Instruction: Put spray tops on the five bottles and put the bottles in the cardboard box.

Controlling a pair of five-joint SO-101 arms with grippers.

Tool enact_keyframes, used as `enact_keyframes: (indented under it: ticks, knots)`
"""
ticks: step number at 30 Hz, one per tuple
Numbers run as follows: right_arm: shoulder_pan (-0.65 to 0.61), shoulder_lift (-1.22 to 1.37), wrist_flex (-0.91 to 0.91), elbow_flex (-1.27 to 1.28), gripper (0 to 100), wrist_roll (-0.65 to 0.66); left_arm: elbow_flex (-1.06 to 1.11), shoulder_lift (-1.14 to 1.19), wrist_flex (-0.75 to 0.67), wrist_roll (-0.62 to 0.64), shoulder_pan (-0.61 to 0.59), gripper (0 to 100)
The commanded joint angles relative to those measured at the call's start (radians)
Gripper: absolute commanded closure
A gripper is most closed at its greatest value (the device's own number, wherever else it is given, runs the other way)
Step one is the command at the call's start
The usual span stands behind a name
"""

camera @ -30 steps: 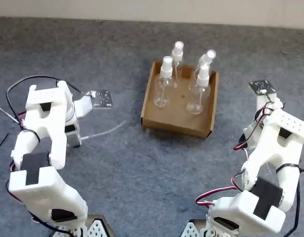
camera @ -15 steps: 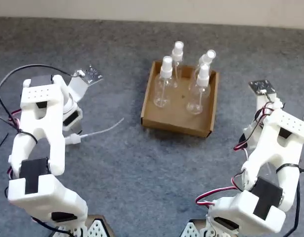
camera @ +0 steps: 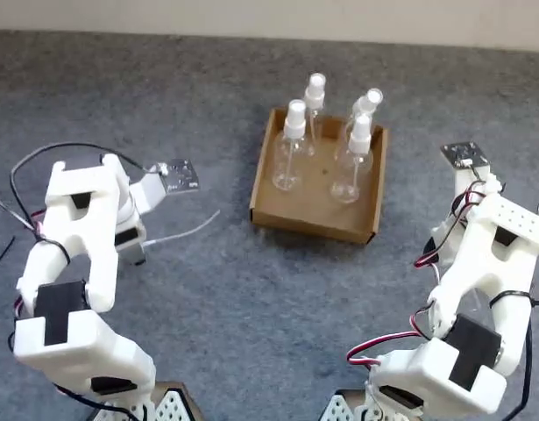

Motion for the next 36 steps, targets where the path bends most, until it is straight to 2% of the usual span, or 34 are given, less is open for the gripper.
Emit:
enact_keyframes:
  ticks: [1, 3, 6, 11, 17, 19, 20, 24, 27, 29, 31, 32, 36]
  knots:
    - [0.004, -0.013, -0.015, -0.013, 99.5, 0.005, 0.065, -0.041, -0.066, -0.006, -0.007, 85]
    - [0.005, -0.013, -0.015, -0.013, 99.5, 0.005, 0.094, -0.044, -0.071, 0.044, -0.007, 88]
    - [0.005, -0.013, -0.015, -0.013, 99.5, 0.006, 0.087, -0.051, -0.071, 0.29, -0.005, 100]
    - [0.004, -0.013, -0.015, -0.013, 99.5, 0.003, -0.022, -0.062, 0.017, 0.887, -0.004, 99]
    - [0.004, -0.013, -0.015, -0.012, 99.5, 0.002, -0.119, -0.058, 0.025, 1.674, 0.073, 95]
    - [0.004, -0.013, -0.015, -0.012, 99.5, 0.002, -0.12, -0.056, 0.023, 1.846, 0.124, 93]
    - [0.004, -0.013, -0.015, -0.012, 99.5, 0.002, -0.119, -0.056, 0.023, 1.878, 0.145, 91]
    - [0.004, -0.015, -0.015, -0.013, 99.5, 0.002, -0.117, -0.056, 0.029, 1.854, 0.211, 80]
    - [0.004, -0.015, -0.015, -0.013, 99.5, 0.003, -0.117, -0.056, 0.031, 1.846, 0.208, 72]
    - [0.004, -0.015, -0.015, -0.013, 99.5, 0.003, -0.117, -0.061, 0.035, 1.76, 0.188, 71]
    - [0.007, -0.015, -0.015, -0.013, 99.5, 0.006, -0.124, -0.065, 0.061, 1.571, 0.171, 71]
    - [0.008, -0.015, -0.015, -0.013, 99.5, 0.006, -0.128, -0.067, 0.071, 1.425, 0.17, 71]
    - [0.01, -0.015, -0.015, -0.013, 99.5, 0.008, -0.183, -0.058, 0.124, 0.727, 0.173, 76]
